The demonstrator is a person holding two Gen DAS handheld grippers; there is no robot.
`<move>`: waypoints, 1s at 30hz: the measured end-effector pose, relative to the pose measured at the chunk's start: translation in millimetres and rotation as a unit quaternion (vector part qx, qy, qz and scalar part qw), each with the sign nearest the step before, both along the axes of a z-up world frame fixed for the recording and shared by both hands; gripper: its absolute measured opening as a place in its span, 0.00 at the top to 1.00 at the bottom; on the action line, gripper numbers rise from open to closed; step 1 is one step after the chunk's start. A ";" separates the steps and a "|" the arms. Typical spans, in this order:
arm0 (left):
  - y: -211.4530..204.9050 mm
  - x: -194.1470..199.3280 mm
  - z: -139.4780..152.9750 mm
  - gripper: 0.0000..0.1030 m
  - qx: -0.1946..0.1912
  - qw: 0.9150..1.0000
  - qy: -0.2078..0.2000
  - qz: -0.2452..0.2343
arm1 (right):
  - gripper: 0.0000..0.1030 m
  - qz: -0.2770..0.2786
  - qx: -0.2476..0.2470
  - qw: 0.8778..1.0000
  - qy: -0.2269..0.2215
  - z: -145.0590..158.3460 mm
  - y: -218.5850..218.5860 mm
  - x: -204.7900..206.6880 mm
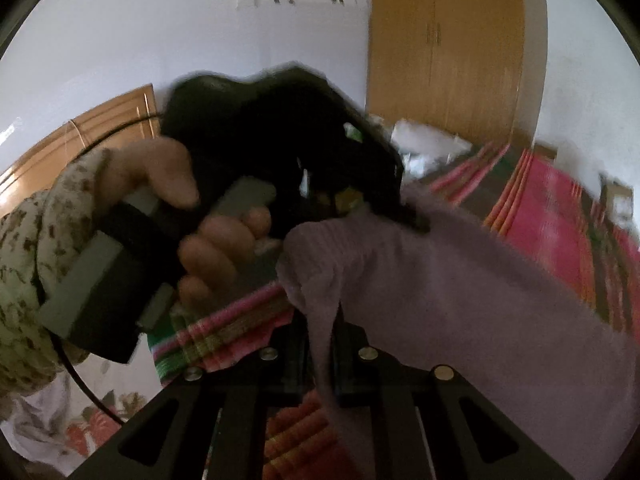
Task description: Fold clothes
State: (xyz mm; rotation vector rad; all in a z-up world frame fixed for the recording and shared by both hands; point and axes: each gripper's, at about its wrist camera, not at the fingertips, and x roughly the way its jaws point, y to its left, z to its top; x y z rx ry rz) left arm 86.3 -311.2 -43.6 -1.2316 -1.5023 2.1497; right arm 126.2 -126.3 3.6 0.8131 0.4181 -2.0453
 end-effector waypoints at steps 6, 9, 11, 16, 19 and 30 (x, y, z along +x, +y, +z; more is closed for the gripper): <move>3.8 -3.4 3.1 0.86 0.003 1.000 -0.001 0.000 | 0.91 -0.001 -0.012 1.000 0.008 6.8 -0.4 3.1; 6.1 -5.0 2.1 0.86 -0.002 1.000 -0.004 -0.002 | 0.91 -0.003 -0.011 1.000 0.002 5.7 -2.1 1.1; 7.7 -6.0 1.4 0.86 -0.005 1.000 -0.005 -0.004 | 0.91 -0.003 -0.001 1.000 0.001 1.2 -4.9 0.6; 12.9 -6.3 16.0 0.86 -0.020 1.000 0.010 -0.009 | 0.91 -0.008 -0.023 1.000 0.006 6.8 0.6 1.8; 18.9 -7.9 30.2 0.86 -0.032 0.999 0.021 -0.014 | 0.91 -0.010 -0.046 0.999 0.010 14.2 10.1 4.7; 62.9 -13.6 89.5 0.85 -0.056 0.994 0.078 -0.048 | 0.91 -0.016 -0.133 0.991 0.027 46.0 63.4 13.0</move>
